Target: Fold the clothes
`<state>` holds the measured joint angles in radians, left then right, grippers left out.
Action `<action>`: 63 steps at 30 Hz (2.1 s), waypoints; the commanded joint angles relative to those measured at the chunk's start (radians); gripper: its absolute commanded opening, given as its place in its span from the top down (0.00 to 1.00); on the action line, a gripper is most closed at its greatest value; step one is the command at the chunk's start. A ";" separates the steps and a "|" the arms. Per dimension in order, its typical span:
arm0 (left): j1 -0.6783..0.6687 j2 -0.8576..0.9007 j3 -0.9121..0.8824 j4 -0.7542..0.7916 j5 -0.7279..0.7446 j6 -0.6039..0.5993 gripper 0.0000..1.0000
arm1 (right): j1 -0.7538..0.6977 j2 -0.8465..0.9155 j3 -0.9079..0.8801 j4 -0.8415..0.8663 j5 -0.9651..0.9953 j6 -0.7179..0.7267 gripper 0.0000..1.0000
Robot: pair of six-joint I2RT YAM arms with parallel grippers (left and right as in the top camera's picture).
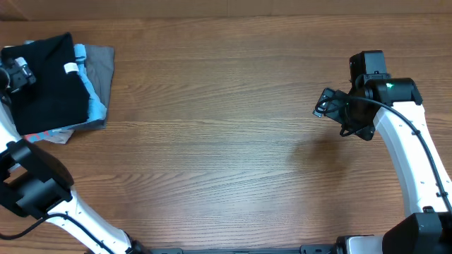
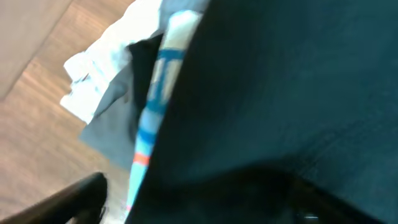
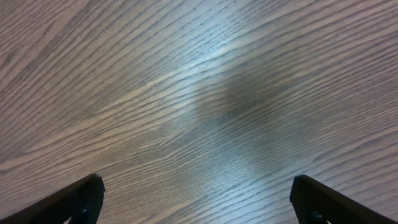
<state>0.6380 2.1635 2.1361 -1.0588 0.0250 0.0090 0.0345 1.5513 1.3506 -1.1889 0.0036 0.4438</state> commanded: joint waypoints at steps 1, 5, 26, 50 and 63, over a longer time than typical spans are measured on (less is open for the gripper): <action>0.018 -0.050 0.055 -0.032 -0.037 -0.070 0.00 | -0.002 -0.001 -0.003 -0.005 0.002 -0.006 0.00; 0.015 -0.054 0.151 -0.088 -0.032 -0.075 0.00 | -0.002 -0.001 -0.003 -0.003 0.002 -0.006 0.00; -0.055 0.087 0.267 -0.069 0.124 -0.099 0.96 | -0.002 -0.001 -0.003 0.008 -0.028 -0.006 0.00; -0.056 0.300 0.275 0.114 0.020 -0.175 0.85 | -0.002 -0.001 -0.003 -0.021 -0.028 -0.006 0.00; -0.057 0.014 0.275 0.021 0.214 -0.174 0.93 | -0.002 -0.001 -0.003 -0.016 -0.028 -0.005 0.00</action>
<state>0.5781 2.2463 2.4077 -1.0069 0.1638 -0.1555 0.0341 1.5513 1.3487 -1.2144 -0.0219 0.4438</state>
